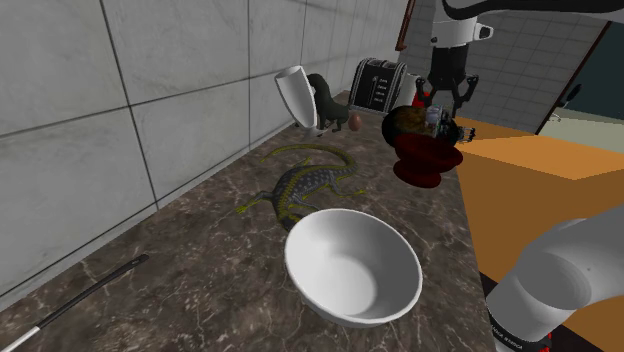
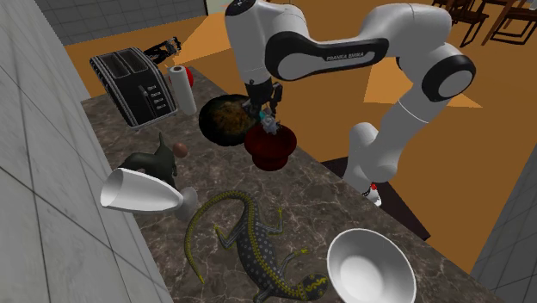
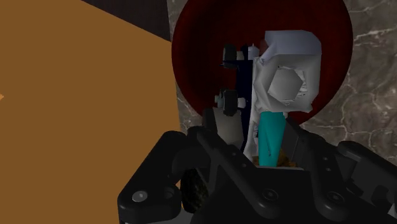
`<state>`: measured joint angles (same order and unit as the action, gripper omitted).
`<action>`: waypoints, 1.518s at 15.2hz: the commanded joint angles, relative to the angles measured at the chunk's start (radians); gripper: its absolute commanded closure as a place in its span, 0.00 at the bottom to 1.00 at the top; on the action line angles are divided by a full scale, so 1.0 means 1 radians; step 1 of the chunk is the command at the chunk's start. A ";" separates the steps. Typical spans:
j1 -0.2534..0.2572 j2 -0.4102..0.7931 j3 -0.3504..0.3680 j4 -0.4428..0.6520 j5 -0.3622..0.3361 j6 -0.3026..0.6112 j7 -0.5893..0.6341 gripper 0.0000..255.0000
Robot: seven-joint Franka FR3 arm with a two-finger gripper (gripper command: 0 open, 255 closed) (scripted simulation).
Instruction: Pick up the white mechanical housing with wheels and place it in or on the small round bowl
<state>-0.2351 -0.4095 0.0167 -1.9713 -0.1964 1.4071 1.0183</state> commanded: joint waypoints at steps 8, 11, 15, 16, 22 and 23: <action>0.017 -0.039 0.038 0.018 0.023 -0.066 0.041 1.00; 0.018 -0.051 0.037 -0.034 0.025 -0.027 0.048 1.00; 0.020 -0.065 0.035 -0.100 0.026 0.025 0.056 1.00; 0.020 -0.068 0.035 -0.116 0.026 0.038 0.058 1.00; 0.021 -0.075 0.033 -0.165 0.027 0.078 0.065 1.00; 0.021 -0.075 0.033 -0.165 0.027 0.078 0.065 1.00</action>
<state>-0.2144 -0.4850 0.0501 -2.1353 -0.1698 1.4842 1.0831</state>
